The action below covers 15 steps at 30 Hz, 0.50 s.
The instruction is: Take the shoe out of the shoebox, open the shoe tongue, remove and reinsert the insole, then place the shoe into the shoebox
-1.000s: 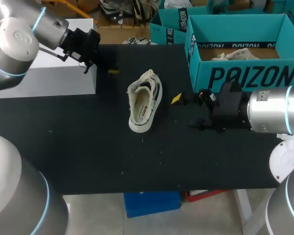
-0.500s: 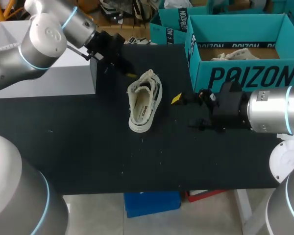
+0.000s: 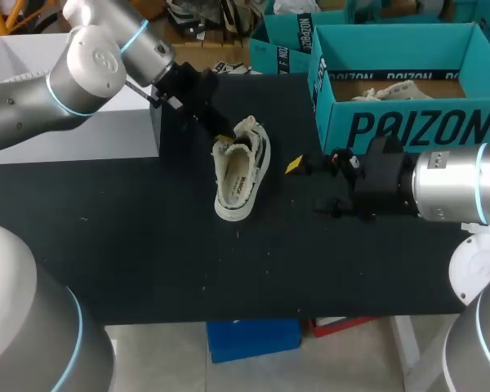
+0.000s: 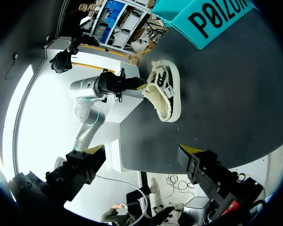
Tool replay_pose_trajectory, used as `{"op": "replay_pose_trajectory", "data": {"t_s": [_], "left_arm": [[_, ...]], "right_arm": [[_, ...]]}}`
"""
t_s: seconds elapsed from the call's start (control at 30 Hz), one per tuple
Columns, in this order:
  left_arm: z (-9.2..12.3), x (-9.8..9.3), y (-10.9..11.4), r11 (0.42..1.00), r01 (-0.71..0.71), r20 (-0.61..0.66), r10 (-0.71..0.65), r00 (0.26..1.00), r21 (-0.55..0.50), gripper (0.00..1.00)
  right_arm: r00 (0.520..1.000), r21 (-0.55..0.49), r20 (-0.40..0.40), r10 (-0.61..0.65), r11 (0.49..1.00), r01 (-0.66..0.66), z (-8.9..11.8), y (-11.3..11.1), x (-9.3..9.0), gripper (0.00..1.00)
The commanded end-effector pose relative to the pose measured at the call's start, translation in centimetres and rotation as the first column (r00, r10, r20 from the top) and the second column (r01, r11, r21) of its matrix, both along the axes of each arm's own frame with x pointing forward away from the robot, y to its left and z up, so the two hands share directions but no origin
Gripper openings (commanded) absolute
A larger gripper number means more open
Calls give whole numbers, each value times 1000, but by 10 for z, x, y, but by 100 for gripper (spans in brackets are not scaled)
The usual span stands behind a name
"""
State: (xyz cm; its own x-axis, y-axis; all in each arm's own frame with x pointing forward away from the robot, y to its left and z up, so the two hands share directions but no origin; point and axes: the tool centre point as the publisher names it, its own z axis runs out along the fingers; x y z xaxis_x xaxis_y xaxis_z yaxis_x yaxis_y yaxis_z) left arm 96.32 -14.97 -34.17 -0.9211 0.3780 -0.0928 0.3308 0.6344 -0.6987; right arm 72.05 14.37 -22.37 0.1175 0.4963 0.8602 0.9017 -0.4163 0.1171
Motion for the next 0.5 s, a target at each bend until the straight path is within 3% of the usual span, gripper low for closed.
{"op": "replay_pose_trajectory", "data": {"t_s": [0.03,0.5], "left_arm": [[-8,-3,-1,1000,4,-8,-4,1000,13,0],[-31,-26,-6,990,89,-26,-86,996,113,0]], "right_arm": [[1000,-1,-1,0,1000,0,0,0,0,100],[1000,-1,-1,0,1000,0,0,0,0,100]]}}
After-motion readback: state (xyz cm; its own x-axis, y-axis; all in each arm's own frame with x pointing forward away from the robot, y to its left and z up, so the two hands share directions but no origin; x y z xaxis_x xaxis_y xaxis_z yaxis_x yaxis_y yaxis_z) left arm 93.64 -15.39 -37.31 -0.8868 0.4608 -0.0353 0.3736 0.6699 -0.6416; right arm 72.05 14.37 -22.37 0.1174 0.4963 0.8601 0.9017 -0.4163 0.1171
